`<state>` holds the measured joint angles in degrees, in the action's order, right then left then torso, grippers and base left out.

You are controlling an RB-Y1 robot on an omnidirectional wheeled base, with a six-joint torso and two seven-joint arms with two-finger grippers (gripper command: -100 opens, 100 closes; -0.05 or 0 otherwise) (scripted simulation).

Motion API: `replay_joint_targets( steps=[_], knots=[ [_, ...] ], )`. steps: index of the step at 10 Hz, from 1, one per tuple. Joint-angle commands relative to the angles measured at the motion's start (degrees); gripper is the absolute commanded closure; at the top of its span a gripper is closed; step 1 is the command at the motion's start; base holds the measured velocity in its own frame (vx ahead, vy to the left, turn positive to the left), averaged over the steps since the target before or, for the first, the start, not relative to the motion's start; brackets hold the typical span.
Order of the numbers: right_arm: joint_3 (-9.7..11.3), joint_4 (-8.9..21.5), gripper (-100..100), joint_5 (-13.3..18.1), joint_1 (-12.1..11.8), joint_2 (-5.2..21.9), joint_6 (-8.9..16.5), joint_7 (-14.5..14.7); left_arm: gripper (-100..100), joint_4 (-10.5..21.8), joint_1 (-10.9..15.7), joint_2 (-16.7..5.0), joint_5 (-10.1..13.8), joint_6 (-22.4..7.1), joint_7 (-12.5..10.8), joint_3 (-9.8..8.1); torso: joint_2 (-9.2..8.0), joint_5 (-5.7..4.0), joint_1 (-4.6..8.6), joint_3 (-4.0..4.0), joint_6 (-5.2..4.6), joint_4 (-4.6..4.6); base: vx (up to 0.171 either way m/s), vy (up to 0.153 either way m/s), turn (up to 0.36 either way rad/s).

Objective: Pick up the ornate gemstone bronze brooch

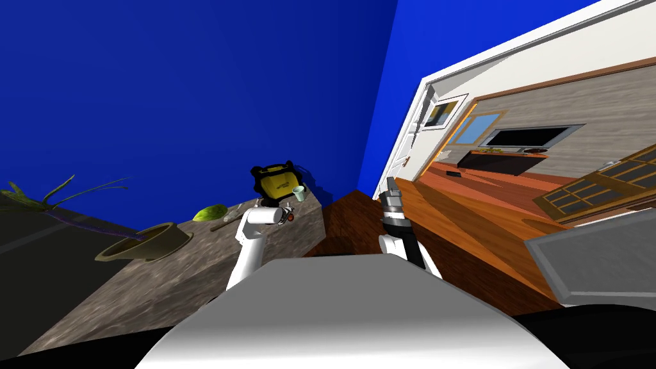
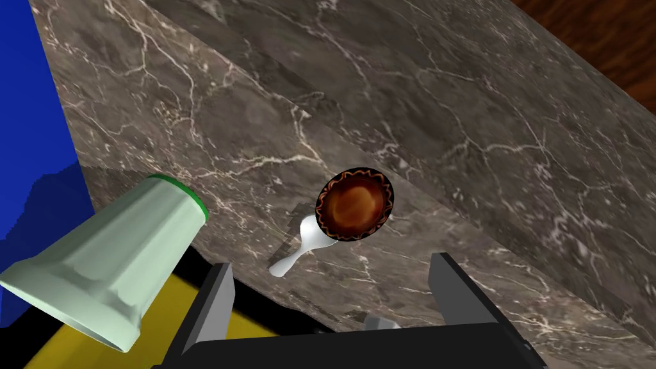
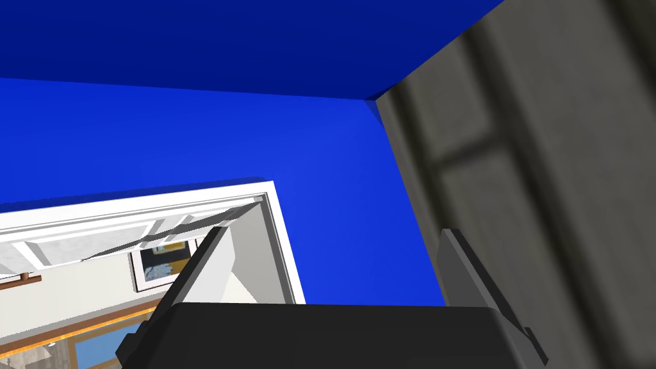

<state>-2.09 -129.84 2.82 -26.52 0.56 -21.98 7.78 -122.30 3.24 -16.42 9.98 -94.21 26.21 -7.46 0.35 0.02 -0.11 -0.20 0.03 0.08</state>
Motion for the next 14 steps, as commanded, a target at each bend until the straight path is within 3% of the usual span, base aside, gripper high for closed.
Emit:
replay_joint_targets(
  steps=[1, 11, 12, 13, 14],
  knots=[
    [0.00, 0.00, 0, 0.00, 0.00, 0.00, 0.00, 0.00, -100, 0.27, 0.18, -0.19, -0.10, -1.94, 0.32, -0.20, 0.00, 0.00, 0.00, 0.00, 0.00, 0.00, 0.081, 0.023, 0.010],
    [0.00, 0.00, 0, 0.00, 0.00, 0.00, 0.00, 0.00, -100, 5.41, 0.06, -0.20, -1.40, -15.33, 2.31, -0.62, -0.03, -0.01, 0.06, 0.00, 0.00, 0.01, 0.095, 0.013, 0.004],
    [0.00, 0.00, 0, 0.00, 0.00, 0.00, 0.00, 0.00, -100, 6.04, -0.42, 0.14, -1.35, -16.12, 2.32, -0.44, 0.02, -0.02, 0.15, -0.02, -0.01, 0.01, 0.086, -0.032, -0.013],
    [0.01, 0.00, 0, 0.00, 0.00, -0.01, 0.00, 0.00, -100, 5.98, -0.27, 0.13, -1.64, -14.90, 2.18, -0.24, -0.04, -0.04, 0.19, 0.01, -0.01, 0.01, 0.031, -0.014, 0.001],
    [0.00, 0.00, 0, 0.00, 0.01, 0.00, 0.00, 0.00, 0, 6.04, -0.34, 0.17, -1.64, -15.10, 2.19, -0.21, -0.20, -0.04, 0.14, 0.10, -0.01, -0.03, 0.007, -0.003, 0.000]
  ],
)
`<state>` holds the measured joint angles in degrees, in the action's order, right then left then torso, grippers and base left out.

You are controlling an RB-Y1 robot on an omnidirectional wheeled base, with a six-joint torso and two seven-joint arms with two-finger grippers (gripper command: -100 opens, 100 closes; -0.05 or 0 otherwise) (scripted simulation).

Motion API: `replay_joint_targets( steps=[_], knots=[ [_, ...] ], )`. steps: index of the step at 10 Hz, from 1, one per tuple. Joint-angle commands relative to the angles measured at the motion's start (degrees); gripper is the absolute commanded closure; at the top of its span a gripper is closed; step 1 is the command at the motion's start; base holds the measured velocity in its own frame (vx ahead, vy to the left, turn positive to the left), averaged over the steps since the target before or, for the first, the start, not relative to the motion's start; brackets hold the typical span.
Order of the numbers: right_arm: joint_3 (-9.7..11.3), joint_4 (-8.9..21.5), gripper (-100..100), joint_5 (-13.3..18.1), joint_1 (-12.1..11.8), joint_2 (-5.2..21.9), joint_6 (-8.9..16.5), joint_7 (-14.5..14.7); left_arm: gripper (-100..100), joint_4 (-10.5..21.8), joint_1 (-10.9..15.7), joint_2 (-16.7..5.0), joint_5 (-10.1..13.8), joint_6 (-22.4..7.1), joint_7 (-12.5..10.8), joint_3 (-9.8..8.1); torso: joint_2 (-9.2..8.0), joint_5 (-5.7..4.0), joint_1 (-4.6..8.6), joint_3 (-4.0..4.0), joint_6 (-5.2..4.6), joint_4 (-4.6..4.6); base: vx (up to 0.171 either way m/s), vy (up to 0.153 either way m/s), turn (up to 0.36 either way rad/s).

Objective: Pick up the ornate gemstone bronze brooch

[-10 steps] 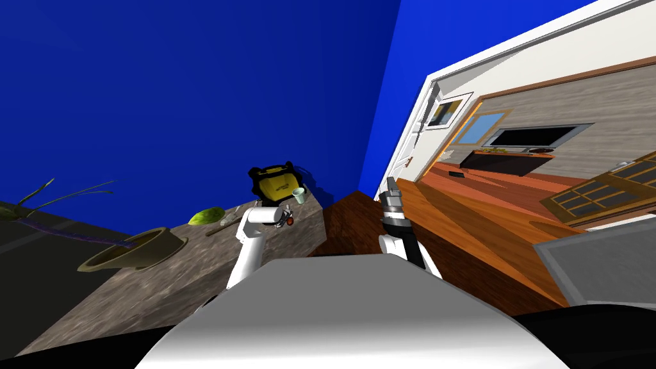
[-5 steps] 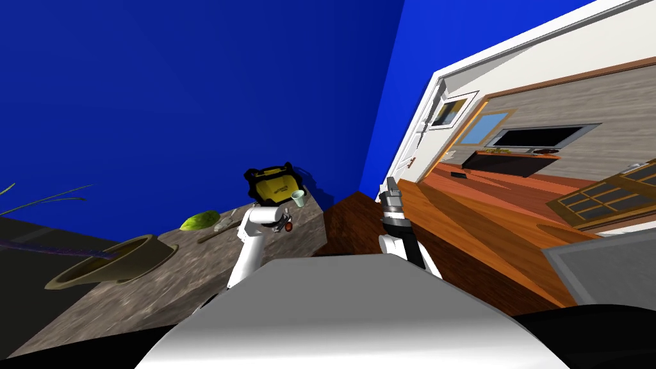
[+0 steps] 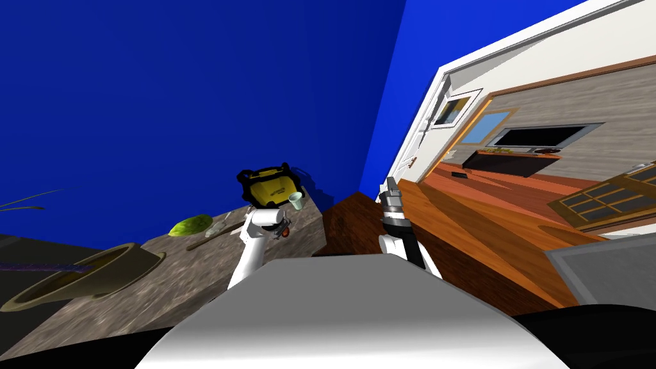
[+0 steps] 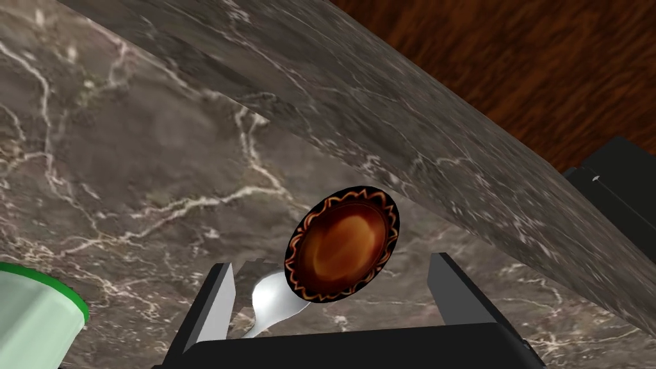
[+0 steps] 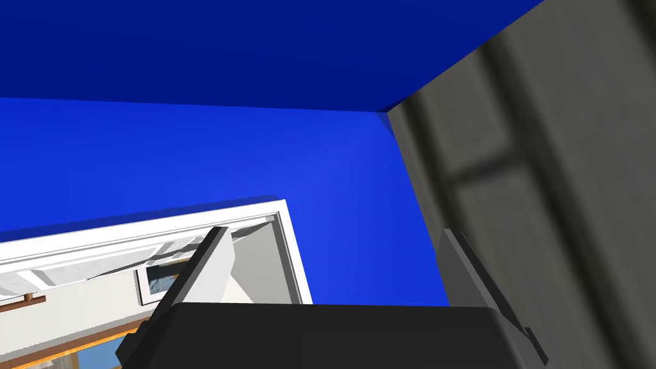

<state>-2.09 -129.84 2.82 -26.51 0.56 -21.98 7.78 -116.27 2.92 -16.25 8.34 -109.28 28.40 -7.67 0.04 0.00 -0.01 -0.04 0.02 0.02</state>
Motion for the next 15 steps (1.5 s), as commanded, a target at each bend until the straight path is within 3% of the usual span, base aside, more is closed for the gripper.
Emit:
replay_joint_targets(
  steps=[1, 5, 6, 7, 11, 12, 13, 15],
  knots=[
    [0.00, 0.00, 0, 0.00, 0.00, 0.00, 0.00, 0.00, -100, 1.57, -0.04, 0.08, -0.22, 1.65, -0.17, 0.32, 0.00, 0.00, 0.00, 0.00, 0.00, 0.00, -0.003, 0.005, -0.018],
    [0.00, 0.00, 0, 0.00, 0.00, 0.00, 0.00, 0.00, -100, 5.24, -0.14, 0.26, -0.72, 5.51, -0.57, 1.05, -0.13, 0.02, -0.07, 0.08, 0.00, -0.03, -0.013, 0.011, -0.017],
    [0.00, 0.00, 0, 0.00, 0.00, 0.00, 0.00, 0.00, -100, 4.66, -0.07, 0.24, -0.64, 4.70, -0.49, 0.94, -0.13, 0.02, -0.07, 0.08, 0.00, -0.03, -0.006, 0.006, -0.005],
    [0.00, 0.00, 0, 0.00, 0.00, 0.00, 0.00, 0.00, 100, 4.82, -0.08, 0.25, -0.67, 5.00, -0.52, 0.97, -0.12, 0.01, -0.05, 0.07, 0.00, -0.03, -0.002, 0.003, 0.012],
    [0.00, 0.00, 0, 0.00, 0.00, 0.00, 0.00, 0.00, 100, 4.80, -0.11, 0.22, -0.69, 4.90, -0.51, 0.95, 0.02, 0.06, -0.05, -0.01, -0.06, 0.00, 0.000, 0.000, 0.000],
    [0.00, 0.00, 0, 0.00, 0.00, 0.00, 0.00, 0.00, 0, 4.79, -0.11, 0.22, -0.69, 4.91, -0.51, 0.94, 0.03, 0.06, -0.05, -0.02, -0.06, 0.00, 0.000, 0.000, 0.000],
    [0.00, 0.00, 0, 0.00, 0.00, 0.00, 0.00, 0.00, 100, 3.15, -0.09, 0.16, -0.43, 3.30, -0.34, 0.63, 0.03, 0.06, -0.05, -0.02, -0.06, 0.01, 0.009, -0.009, 0.018],
    [0.00, 0.00, 0, 0.00, 0.00, 0.00, 0.00, 0.00, 100, 1.05, -0.03, 0.05, -0.14, 1.10, -0.11, 0.21, 0.06, 0.03, 0.02, -0.02, -0.05, -0.01, 0.019, -0.014, 0.022]
  ],
)
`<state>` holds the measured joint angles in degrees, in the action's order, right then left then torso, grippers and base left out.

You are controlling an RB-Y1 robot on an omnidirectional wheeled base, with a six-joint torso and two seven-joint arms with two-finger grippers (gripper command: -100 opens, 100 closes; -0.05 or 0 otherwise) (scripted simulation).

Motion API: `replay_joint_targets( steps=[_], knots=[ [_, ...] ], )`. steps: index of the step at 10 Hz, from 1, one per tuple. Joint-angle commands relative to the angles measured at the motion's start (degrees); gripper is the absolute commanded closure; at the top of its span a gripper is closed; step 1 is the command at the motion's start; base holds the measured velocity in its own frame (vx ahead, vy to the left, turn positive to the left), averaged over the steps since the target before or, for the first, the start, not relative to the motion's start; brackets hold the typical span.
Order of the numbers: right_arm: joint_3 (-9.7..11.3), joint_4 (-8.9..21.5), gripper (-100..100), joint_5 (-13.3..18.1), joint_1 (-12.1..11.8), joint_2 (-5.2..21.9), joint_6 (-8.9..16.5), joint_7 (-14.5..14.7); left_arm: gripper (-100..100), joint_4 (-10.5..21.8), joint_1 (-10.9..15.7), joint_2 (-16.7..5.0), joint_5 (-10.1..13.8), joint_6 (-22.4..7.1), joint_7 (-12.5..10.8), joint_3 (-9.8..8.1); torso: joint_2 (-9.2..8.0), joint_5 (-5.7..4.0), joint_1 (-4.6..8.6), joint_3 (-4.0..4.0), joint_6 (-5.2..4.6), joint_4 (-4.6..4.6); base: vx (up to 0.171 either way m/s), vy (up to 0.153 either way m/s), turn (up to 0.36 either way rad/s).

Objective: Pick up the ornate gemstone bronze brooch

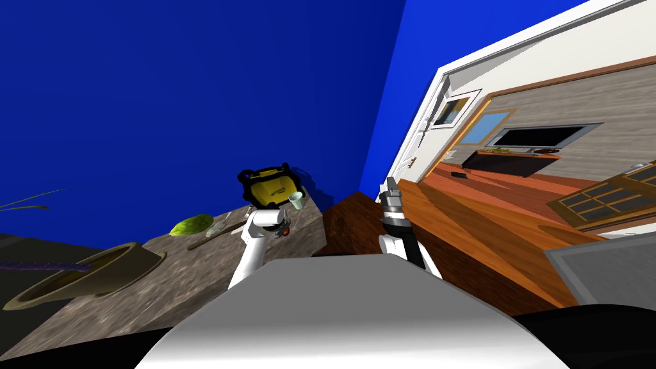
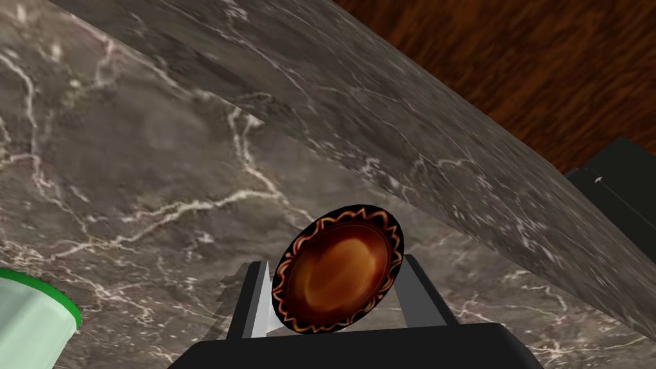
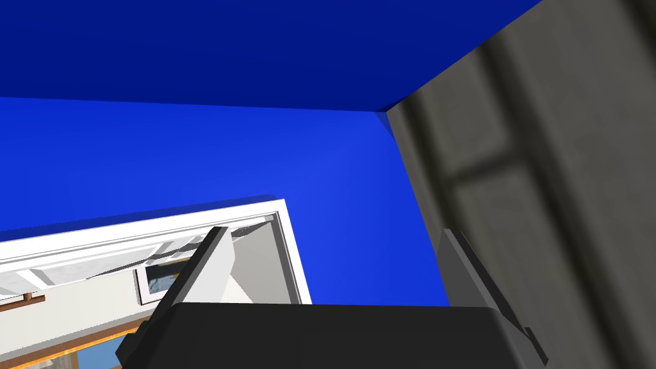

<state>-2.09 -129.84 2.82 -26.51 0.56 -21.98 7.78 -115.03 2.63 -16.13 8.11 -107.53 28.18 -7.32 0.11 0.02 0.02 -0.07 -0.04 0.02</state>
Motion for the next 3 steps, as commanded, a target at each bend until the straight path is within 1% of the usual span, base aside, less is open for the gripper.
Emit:
replay_joint_targets(
  steps=[1, 2, 3],
  knots=[
    [0.00, 0.00, 0, 0.00, 0.00, 0.00, 0.00, 0.00, 100, -1.24, 0.29, -0.12, 0.23, -1.75, 0.22, -0.35, 0.00, 0.00, 0.00, 0.00, 0.00, 0.00, 0.015, -0.012, 0.017],
    [0.00, 0.00, 0, 0.00, 0.00, 0.00, 0.00, 0.00, 100, -0.90, 0.20, -0.07, 0.15, -1.15, 0.11, -0.23, 0.00, 0.00, 0.00, -0.01, 0.00, 0.02, 0.006, -0.005, 0.004],
    [0.00, 0.00, 0, 0.00, 0.00, 0.00, 0.00, 0.00, 0, -1.01, 0.24, -0.08, 0.17, -1.38, 0.13, -0.26, 0.00, 0.02, -0.03, -0.02, 0.00, 0.03, 0.000, 0.000, 0.000]
  ],
)
